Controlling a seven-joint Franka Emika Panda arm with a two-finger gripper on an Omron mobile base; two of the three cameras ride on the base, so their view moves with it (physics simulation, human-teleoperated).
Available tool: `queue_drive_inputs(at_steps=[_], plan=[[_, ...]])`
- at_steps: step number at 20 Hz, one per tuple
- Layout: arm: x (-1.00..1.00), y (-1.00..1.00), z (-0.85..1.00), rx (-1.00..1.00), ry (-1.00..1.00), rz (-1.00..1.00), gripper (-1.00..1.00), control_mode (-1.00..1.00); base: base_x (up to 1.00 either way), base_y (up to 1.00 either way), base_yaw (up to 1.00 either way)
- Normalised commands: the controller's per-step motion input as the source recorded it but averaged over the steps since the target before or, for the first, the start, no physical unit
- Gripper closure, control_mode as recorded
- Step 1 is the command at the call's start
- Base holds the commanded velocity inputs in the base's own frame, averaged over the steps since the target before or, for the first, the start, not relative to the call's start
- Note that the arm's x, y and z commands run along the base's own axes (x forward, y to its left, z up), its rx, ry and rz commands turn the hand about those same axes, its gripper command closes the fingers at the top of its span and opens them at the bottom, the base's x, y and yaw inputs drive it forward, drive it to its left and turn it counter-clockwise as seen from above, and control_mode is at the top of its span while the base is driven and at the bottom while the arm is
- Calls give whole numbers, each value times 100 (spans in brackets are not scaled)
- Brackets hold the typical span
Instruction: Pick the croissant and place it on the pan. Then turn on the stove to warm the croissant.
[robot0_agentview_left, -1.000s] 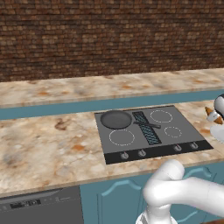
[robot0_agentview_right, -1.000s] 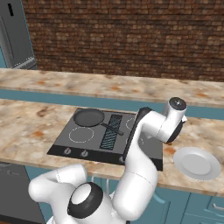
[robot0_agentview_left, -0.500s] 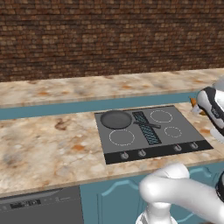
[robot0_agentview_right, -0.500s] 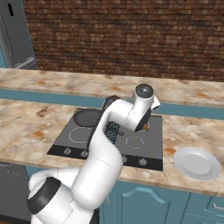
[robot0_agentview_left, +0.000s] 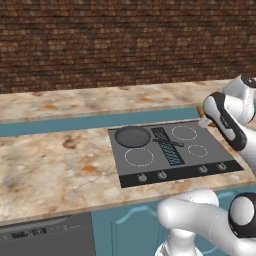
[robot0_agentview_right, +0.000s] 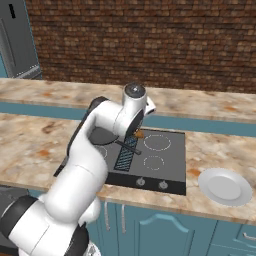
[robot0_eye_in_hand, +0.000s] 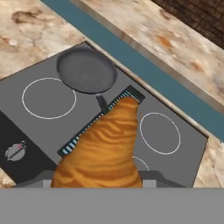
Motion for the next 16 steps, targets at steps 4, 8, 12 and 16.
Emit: queue_drive_inputs(at_steps=[4,8,12,16], plan=[[6,80,1,0,9,7,100,-100,0,0,0],[19,77,0,0,11,4,100,-100,0,0,0],[34,68,0,-2,14,0,100,-100,0,0,0],[55,58,0,-5,16,0,100,-100,0,0,0]])
